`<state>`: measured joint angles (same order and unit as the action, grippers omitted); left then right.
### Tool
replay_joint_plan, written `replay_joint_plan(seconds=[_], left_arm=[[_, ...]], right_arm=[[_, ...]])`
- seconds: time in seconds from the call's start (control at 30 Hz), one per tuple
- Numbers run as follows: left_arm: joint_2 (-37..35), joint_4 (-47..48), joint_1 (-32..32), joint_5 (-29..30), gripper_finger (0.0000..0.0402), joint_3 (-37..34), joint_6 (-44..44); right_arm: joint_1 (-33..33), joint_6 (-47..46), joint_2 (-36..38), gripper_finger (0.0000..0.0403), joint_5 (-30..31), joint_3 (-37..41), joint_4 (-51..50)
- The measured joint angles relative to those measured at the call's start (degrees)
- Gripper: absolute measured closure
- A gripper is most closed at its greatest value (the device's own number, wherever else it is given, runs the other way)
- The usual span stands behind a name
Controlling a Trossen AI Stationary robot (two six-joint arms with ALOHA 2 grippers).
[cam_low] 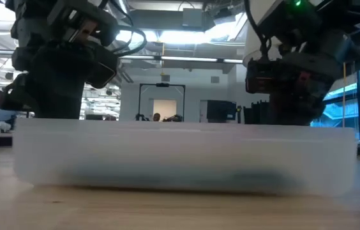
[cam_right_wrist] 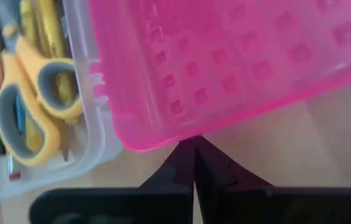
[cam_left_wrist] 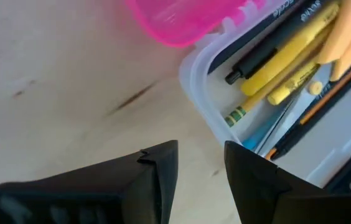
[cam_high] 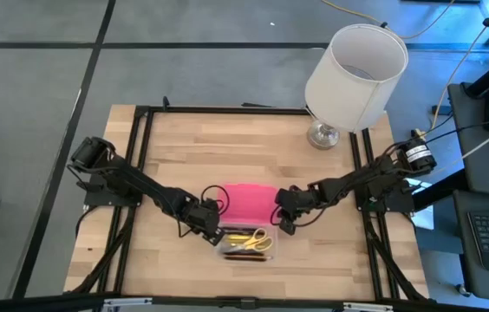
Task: Pick & place school supplies into a supply box
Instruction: Close the pink supply box
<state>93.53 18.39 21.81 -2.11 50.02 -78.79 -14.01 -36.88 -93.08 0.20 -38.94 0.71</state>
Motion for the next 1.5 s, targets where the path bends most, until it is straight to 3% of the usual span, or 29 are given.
replay_joint_plan(seconds=[0.2, 0.43, 0.63, 0.83, 0.9, 1.17, 1.3, 1.5], left_arm=[[0.6, -1.6, 0.3, 0.2, 0.0276, 0.0, -1.5], [-1.8, 4.2, -0.2, 2.0, 0.0276, 0.0, -2.4], [-3.4, 14.3, -1.5, 9.5, 0.0276, 0.0, -3.2], [-3.4, 14.8, -2.5, 10.0, 0.0276, 0.0, -3.6], [-3.4, 15.2, -2.3, 11.3, 0.0276, 0.0, -7.7], [-3.4, 19.4, -9.7, 10.3, 0.0276, 0.0, -10.0], [-3.0, 13.2, -13.5, 9.4, 0.0276, 0.0, -4.6], [-2.7, 12.0, -17.2, 9.6, 0.0276, 0.0, 1.0]], right_arm=[[1.6, 1.4, 0.1, 0.0398, -0.2, 0.0, -1.1], [3.4, -1.5, 4.5, 0.0398, 1.7, -0.1, -8.0], [7.4, -3.4, 7.0, 0.0398, 2.7, -0.1, -8.8], [11.1, -3.3, 6.8, 0.0398, 3.4, -0.1, -9.9], [12.3, -3.3, 6.8, 0.0398, 3.8, -0.1, -9.6], [15.0, -3.1, 6.8, 0.0395, 3.5, -0.1, -9.5], [15.0, -3.1, 6.8, 0.0392, 3.2, -0.1, -9.5], [14.9, -3.1, 6.8, 0.0391, 2.6, -0.1, -9.9]])
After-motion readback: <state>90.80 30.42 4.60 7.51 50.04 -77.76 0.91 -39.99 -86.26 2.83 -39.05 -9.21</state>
